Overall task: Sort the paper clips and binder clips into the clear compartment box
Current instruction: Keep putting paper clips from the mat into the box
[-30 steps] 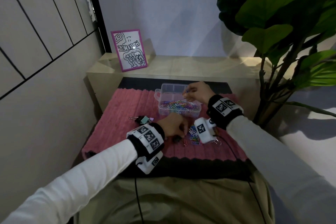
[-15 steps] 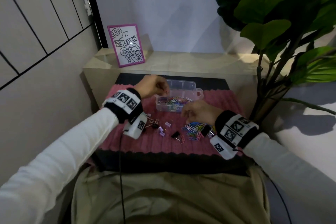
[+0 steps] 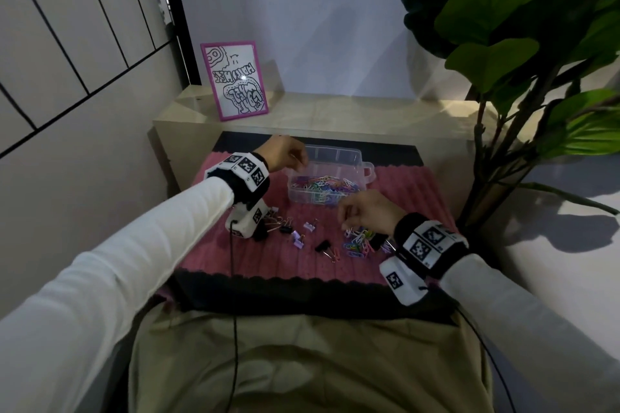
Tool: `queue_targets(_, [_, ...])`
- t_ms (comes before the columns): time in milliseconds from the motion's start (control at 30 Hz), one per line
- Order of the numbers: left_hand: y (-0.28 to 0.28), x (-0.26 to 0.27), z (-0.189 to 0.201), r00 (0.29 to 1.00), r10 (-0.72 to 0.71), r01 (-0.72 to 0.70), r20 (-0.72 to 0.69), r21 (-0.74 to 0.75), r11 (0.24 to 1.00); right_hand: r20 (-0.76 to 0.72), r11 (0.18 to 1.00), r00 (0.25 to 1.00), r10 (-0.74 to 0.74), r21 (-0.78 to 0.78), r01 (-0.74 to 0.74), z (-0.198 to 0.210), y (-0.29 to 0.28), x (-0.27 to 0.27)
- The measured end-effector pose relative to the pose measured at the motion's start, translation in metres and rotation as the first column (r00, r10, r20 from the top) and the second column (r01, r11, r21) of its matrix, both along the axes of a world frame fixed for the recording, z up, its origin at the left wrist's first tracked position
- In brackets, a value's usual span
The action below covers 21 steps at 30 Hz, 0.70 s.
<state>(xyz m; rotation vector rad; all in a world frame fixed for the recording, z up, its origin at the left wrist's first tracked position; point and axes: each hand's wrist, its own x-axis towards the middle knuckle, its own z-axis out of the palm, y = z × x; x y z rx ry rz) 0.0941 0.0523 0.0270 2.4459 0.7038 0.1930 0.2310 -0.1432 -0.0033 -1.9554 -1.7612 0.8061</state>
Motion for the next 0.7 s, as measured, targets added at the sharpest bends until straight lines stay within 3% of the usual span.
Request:
queue_targets(200, [-0.019, -0.023, 0.008, 0.995, -0.017, 0.017, 0.099, -0.001, 1.0, -0.25, 0.97, 0.96, -0.123, 0.172, 0.169, 0.01, -0.004, 0.023])
queue_targets(300, [-0.037, -0.042, 0.007, 0.995, -0.082, 0.086, 0.064, -0.062, 0.994, -0.263, 0.948, 0.955, -0.135, 0.247, 0.202, 0.018, -0.001, 0.033])
queue_targets(433, [-0.052, -0.065, 0.003, 0.995, -0.098, 0.098, 0.01, -0.223, 0.97, -0.399, 0.94, 0.905, -0.149, 0.228, 0.255, 0.025, 0.008, 0.039])
queue_targets(567, [-0.081, -0.068, -0.007, 0.992, -0.121, 0.123, 0.025, -0.263, 0.957, -0.41, 0.939, 0.901, -0.142, 0.232, 0.254, 0.029, 0.019, 0.034])
queue_targets(633, [-0.103, -0.057, -0.015, 0.976, -0.217, 0.207, -0.015, -0.244, 0.947, -0.397, 0.941, 0.903, -0.166, 0.21, 0.265, 0.031, 0.026, 0.033])
queue_targets(700, [-0.121, -0.041, -0.021, 0.945, -0.318, 0.309, -0.076, -0.116, 0.944, -0.388, 0.941, 0.901, -0.195, 0.185, 0.284, 0.034, 0.033, 0.03])
